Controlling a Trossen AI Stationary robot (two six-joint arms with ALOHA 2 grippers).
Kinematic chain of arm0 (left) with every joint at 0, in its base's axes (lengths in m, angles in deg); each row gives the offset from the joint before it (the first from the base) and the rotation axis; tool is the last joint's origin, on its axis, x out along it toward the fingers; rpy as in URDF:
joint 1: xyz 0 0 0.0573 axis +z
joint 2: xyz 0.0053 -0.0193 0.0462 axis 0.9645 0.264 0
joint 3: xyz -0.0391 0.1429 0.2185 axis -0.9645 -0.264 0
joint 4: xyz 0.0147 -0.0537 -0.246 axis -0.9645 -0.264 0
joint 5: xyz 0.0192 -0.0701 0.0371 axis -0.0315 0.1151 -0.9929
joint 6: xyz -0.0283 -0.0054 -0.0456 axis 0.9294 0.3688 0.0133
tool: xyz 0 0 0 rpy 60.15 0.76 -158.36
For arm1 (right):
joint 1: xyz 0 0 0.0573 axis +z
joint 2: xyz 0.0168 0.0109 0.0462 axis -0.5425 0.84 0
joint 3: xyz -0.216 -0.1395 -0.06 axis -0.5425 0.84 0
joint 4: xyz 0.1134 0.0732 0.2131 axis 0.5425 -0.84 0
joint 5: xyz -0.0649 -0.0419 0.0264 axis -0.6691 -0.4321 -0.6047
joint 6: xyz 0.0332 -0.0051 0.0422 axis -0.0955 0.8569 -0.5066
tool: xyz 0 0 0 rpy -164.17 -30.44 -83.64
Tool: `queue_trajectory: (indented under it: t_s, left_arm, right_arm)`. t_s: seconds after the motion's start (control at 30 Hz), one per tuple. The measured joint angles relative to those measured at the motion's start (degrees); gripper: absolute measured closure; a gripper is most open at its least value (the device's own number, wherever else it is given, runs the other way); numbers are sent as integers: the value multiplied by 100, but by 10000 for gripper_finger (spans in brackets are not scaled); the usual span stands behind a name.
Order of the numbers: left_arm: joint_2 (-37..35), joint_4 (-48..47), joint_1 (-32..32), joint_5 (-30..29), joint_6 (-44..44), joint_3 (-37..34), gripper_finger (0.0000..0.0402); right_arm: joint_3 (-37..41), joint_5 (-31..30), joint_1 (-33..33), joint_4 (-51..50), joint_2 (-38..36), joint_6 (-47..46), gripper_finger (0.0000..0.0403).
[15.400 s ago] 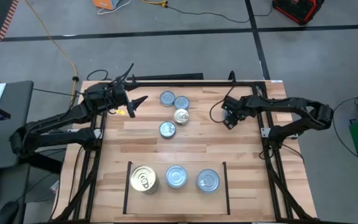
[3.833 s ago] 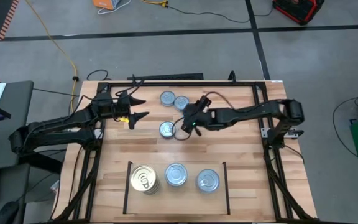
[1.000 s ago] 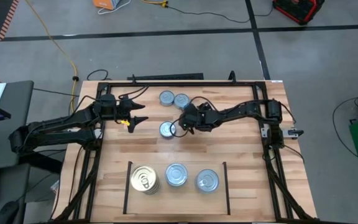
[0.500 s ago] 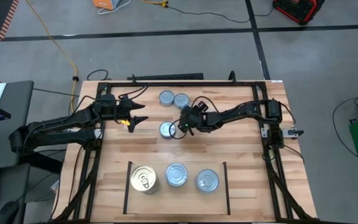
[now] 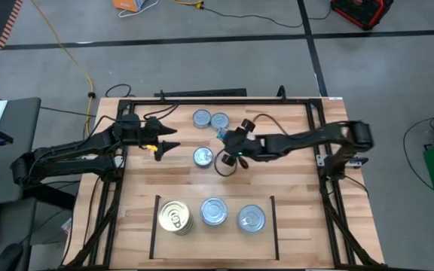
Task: Stack canned seafood by type on shelf
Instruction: Put the blue and pink tuna can on the top of the left stacked tuna cans on the shelf
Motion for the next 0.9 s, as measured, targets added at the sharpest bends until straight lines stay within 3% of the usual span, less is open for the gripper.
queue_trajectory:
  t_s: [0.1, 0.27, 0.37, 0.5, 0.57, 0.67, 0.8, 0.9]
  left_arm:
    - [1, 278, -4, 426, 201, -2, 107]
    - [-95, 1537, -190, 1405, 599, -2, 107]
    - [-278, 2112, -449, 1487, 539, 57, 107]
    - [-488, 2144, -917, 1486, 394, 354, 107]
    - [-559, 1950, -1234, 1349, 202, 581, 107]
    - [-601, 1028, -1729, 660, -229, 1162, 107]
    - [-504, -407, -2304, -451, -493, 2218, 107]
    - [-396, -1153, -2642, -777, -483, 2827, 107]
  right_arm:
    - [4, -27, 362, 60, -551, 976, 199]
    - [2, -38, 1067, 405, -1221, 3093, 191]
    - [5, -40, 1482, 800, -1414, 4135, 191]
    - [0, -64, 2017, 1689, -1587, 5002, 198]
    - [-7, -91, 2246, 2159, -1589, 5381, 198]
    - [-150, -361, 2467, 2551, -1509, 5747, 191]
    - [-574, -496, 2570, 2557, -1280, 5801, 182]
    - [-930, -690, 2633, 2475, -977, 5991, 196]
